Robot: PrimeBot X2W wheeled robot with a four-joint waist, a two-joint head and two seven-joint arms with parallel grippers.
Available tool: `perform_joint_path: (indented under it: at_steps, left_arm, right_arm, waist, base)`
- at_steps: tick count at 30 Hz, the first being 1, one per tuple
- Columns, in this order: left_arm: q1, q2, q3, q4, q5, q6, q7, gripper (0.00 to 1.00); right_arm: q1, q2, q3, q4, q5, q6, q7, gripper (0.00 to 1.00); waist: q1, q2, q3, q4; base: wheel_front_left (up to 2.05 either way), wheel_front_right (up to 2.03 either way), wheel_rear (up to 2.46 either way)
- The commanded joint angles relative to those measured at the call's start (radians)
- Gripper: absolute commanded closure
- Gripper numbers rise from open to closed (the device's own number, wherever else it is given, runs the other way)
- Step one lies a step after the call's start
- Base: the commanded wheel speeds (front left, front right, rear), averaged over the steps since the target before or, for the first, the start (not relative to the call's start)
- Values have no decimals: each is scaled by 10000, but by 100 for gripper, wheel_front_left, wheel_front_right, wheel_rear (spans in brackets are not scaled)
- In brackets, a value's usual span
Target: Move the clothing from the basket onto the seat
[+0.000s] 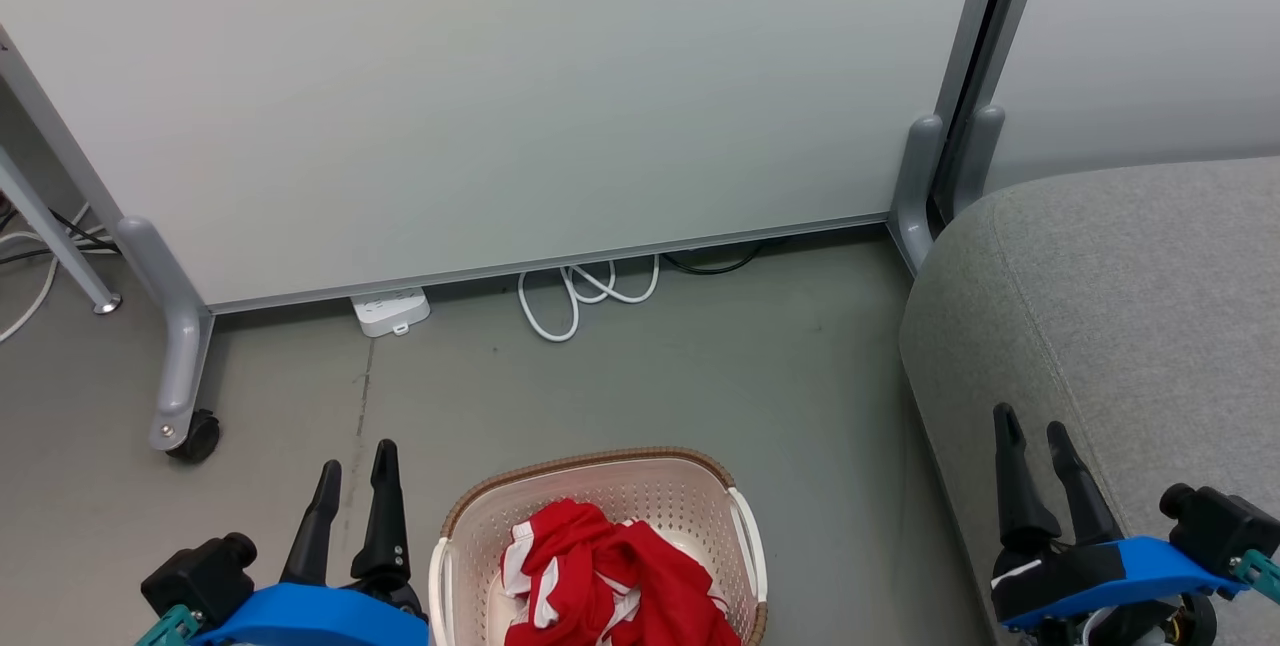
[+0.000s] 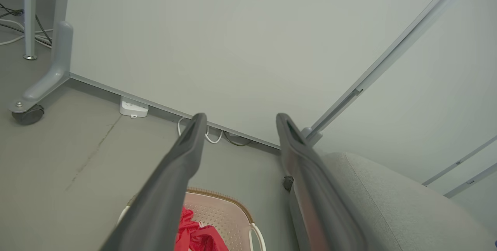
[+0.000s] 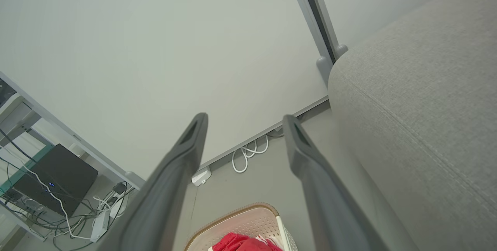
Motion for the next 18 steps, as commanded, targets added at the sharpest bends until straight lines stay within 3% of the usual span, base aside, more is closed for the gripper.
perform_joint_path:
  at_steps: [1,18]
  left_arm:
    - [-225,79,-27,-27,355,30,-109,0]
    - [-252,92,-47,65,1989,111,-524,0]
  right_arm:
    - [36,-42,35,-123,-379,2,-74,0]
    - [116,-47,11,-278,-2306,3,-187,0]
  waist:
    - [0,0,7,2]
    - [0,0,20,13]
  base:
    - [0,0,0]
    - [0,0,0]
